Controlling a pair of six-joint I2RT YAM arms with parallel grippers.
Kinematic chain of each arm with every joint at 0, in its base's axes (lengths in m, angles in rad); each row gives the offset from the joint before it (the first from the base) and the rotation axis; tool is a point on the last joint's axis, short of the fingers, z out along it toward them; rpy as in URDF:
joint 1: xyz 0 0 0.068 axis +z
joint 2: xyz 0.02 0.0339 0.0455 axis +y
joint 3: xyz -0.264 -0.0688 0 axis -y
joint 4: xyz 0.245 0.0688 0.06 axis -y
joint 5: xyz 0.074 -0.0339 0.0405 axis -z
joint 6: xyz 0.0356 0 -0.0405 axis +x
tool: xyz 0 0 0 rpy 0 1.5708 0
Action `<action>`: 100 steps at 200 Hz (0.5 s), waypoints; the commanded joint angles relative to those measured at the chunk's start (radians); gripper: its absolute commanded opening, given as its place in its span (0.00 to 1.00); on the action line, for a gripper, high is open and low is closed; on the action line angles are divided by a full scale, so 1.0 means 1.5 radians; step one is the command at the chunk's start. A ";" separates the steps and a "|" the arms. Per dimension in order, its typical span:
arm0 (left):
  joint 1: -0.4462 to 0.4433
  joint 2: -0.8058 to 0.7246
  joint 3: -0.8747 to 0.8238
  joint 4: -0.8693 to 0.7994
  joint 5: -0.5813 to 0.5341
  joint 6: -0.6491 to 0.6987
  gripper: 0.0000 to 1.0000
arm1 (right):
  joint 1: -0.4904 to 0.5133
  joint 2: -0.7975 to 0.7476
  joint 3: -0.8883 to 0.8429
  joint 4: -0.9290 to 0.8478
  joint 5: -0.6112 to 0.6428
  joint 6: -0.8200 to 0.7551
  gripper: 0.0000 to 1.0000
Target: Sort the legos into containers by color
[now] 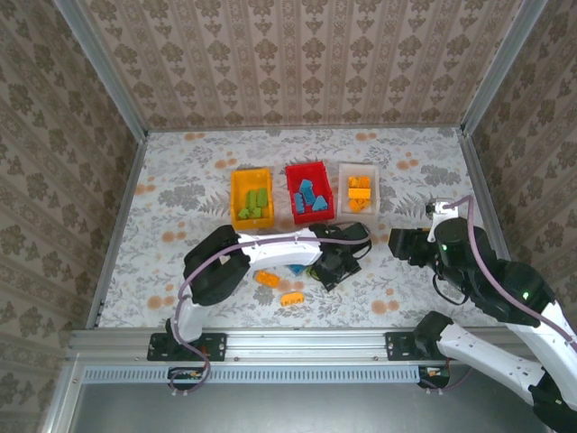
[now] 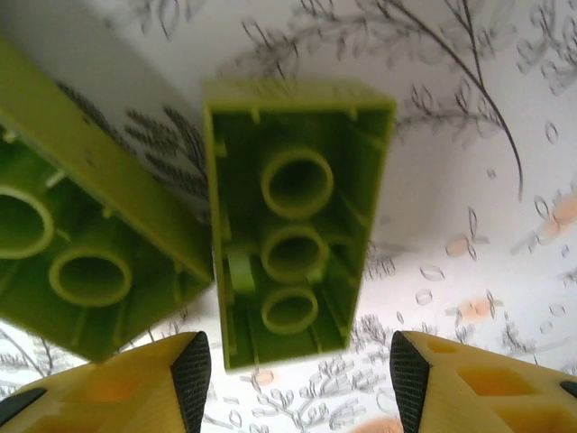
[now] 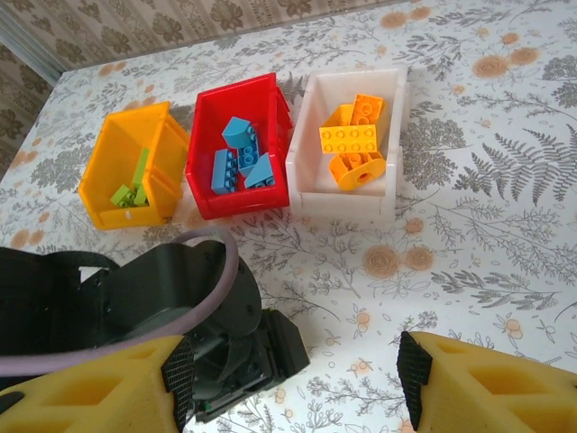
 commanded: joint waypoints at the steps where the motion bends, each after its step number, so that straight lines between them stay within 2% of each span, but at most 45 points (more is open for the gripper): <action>1: 0.011 0.025 0.027 -0.040 -0.014 -0.039 0.56 | 0.002 -0.014 -0.012 -0.006 0.019 0.009 0.65; 44: 0.015 0.034 0.028 -0.043 -0.024 -0.038 0.47 | 0.002 -0.014 -0.017 -0.004 0.020 0.007 0.65; 85: 0.014 0.029 0.032 -0.037 -0.041 -0.024 0.25 | 0.002 -0.017 -0.025 0.003 0.013 0.009 0.65; 100: 0.011 0.019 0.047 -0.045 -0.063 0.001 0.20 | 0.002 -0.018 -0.019 0.008 0.005 0.000 0.65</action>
